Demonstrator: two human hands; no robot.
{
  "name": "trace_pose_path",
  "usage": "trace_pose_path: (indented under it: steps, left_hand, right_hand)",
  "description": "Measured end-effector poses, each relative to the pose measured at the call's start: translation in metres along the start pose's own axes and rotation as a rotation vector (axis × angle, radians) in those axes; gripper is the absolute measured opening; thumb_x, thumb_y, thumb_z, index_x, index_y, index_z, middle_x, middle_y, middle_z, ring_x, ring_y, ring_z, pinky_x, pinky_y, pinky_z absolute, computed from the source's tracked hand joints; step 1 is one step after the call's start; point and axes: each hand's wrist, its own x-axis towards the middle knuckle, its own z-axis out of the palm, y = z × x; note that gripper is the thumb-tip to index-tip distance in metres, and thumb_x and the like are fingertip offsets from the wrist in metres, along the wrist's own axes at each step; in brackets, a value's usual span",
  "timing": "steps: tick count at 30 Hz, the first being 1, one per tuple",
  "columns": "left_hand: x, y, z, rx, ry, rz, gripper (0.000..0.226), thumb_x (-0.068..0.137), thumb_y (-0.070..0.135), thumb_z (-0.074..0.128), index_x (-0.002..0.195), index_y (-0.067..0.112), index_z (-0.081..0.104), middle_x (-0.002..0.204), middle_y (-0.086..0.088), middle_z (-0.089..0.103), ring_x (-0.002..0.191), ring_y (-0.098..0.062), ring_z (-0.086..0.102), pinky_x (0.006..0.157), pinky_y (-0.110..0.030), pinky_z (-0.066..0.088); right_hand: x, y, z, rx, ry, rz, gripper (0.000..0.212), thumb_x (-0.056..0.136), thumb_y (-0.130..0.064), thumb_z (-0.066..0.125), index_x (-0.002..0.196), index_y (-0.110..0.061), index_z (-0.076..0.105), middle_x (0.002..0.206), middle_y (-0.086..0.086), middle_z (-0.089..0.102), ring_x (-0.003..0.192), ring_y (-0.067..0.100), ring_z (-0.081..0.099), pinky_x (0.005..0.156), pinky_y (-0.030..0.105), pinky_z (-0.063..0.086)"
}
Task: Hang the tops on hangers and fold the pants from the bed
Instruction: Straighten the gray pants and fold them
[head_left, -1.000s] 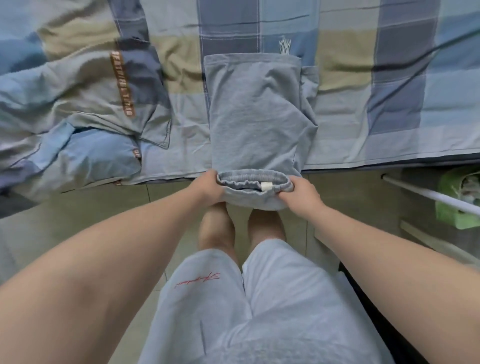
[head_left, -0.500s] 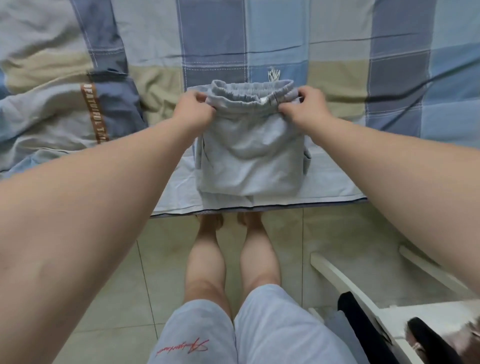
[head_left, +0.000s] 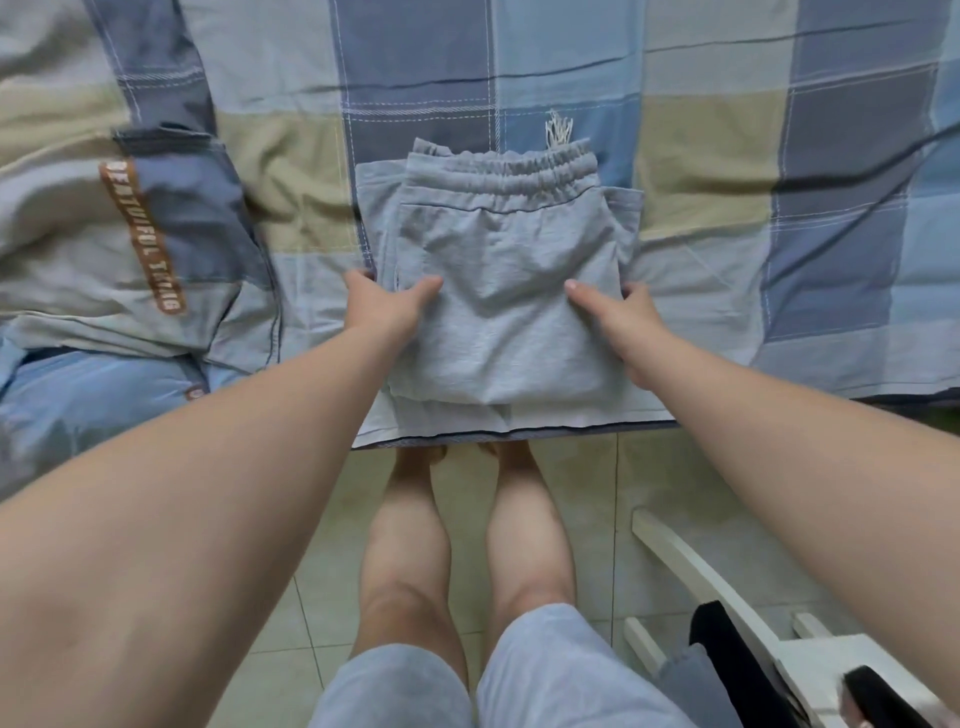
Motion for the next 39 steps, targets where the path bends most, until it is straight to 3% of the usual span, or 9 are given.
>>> trace_pose_path:
  steps: [3, 7, 13, 19, 26, 30, 34, 36, 39]
  left_hand:
    - [0.001, -0.003, 0.009, 0.012, -0.015, 0.006, 0.085, 0.075, 0.051, 0.083, 0.137, 0.012, 0.039, 0.126, -0.002, 0.055, 0.11, -0.022, 0.054, 0.097, -0.035, 0.043]
    - [-0.008, -0.004, 0.006, 0.098, -0.02, -0.003, 0.083, 0.075, 0.056, 0.081, 0.135, 0.012, 0.045, 0.136, -0.008, 0.056, 0.122, -0.033, 0.054, 0.099, -0.043, 0.045]
    - [-0.051, 0.007, -0.032, 0.151, -0.203, -0.004, 0.061, 0.084, 0.043, 0.078, 0.131, 0.011, 0.055, 0.127, -0.008, 0.064, 0.107, -0.029, 0.061, 0.094, -0.039, 0.05]
    - [-0.122, 0.027, -0.096, 0.295, -0.389, -0.057, 0.061, 0.083, 0.035, 0.081, 0.129, 0.004, 0.054, 0.119, -0.012, 0.066, 0.099, -0.029, 0.066, 0.081, -0.038, 0.054]
    - [-0.215, 0.018, -0.18, 0.355, -0.528, -0.021, 0.048, 0.082, 0.032, 0.081, 0.118, 0.007, 0.063, 0.104, -0.009, 0.073, 0.09, -0.026, 0.071, 0.068, -0.034, 0.055]
    - [-0.264, 0.01, -0.206, 0.362, -0.551, 0.054, 0.048, 0.075, 0.034, 0.087, 0.111, 0.009, 0.067, 0.096, -0.007, 0.076, 0.08, -0.024, 0.075, 0.064, -0.032, 0.058]
    - [-0.309, 0.002, -0.21, 0.378, -0.612, 0.156, 0.051, 0.072, 0.035, 0.088, 0.112, 0.01, 0.069, 0.099, -0.008, 0.077, 0.088, -0.028, 0.075, 0.081, -0.042, 0.061]
    - [-0.334, -0.003, -0.206, 0.408, -0.655, 0.222, 0.048, 0.074, 0.034, 0.087, 0.113, 0.011, 0.07, 0.1, -0.008, 0.077, 0.09, -0.028, 0.075, 0.086, -0.044, 0.06]
    - [-0.376, -0.008, -0.192, 0.43, -0.715, 0.325, 0.037, 0.077, 0.031, 0.086, 0.107, 0.014, 0.072, 0.091, -0.004, 0.079, 0.083, -0.025, 0.076, 0.073, -0.037, 0.061]
  right_hand:
    - [0.004, 0.006, 0.003, 0.086, -0.087, -0.02, 0.071, 0.074, -0.041, 0.087, 0.131, -0.014, 0.053, 0.119, 0.0, 0.067, 0.102, 0.018, 0.068, 0.085, 0.033, 0.056]
    - [-0.007, 0.003, 0.0, 0.126, -0.167, 0.057, 0.044, 0.077, -0.029, 0.086, 0.115, -0.017, 0.066, 0.102, -0.001, 0.075, 0.093, 0.018, 0.073, 0.067, 0.027, 0.057]
    - [-0.068, -0.017, -0.021, 0.084, -0.161, 0.116, 0.031, 0.082, -0.026, 0.08, 0.107, -0.016, 0.064, 0.099, 0.004, 0.074, 0.081, 0.021, 0.073, 0.057, 0.026, 0.053]
    - [-0.178, -0.012, -0.03, 0.223, -0.128, 0.173, 0.016, 0.09, -0.023, 0.072, 0.094, -0.009, 0.064, 0.064, 0.004, 0.074, 0.052, 0.02, 0.071, 0.04, 0.027, 0.052]
    - [-0.323, 0.037, -0.02, 0.506, -0.096, 0.178, 0.022, 0.093, -0.022, 0.068, 0.109, -0.008, 0.067, 0.087, 0.01, 0.076, 0.072, 0.026, 0.072, 0.063, 0.033, 0.055]
    - [-0.398, 0.062, -0.023, 0.676, -0.035, 0.119, 0.019, 0.092, -0.019, 0.069, 0.105, -0.006, 0.068, 0.082, 0.011, 0.076, 0.066, 0.025, 0.073, 0.052, 0.028, 0.055]
    - [-0.46, 0.098, -0.035, 0.819, 0.102, 0.026, 0.04, 0.088, -0.016, 0.072, 0.125, -0.001, 0.064, 0.115, 0.02, 0.071, 0.098, 0.036, 0.07, 0.074, 0.036, 0.056]
    - [-0.488, 0.119, -0.043, 0.902, 0.166, -0.022, 0.041, 0.087, -0.015, 0.073, 0.124, 0.001, 0.064, 0.115, 0.022, 0.071, 0.095, 0.036, 0.07, 0.075, 0.037, 0.056]
    - [-0.527, 0.159, -0.053, 1.032, 0.258, -0.081, 0.035, 0.087, -0.014, 0.073, 0.118, 0.0, 0.067, 0.107, 0.02, 0.074, 0.085, 0.033, 0.072, 0.072, 0.037, 0.058]
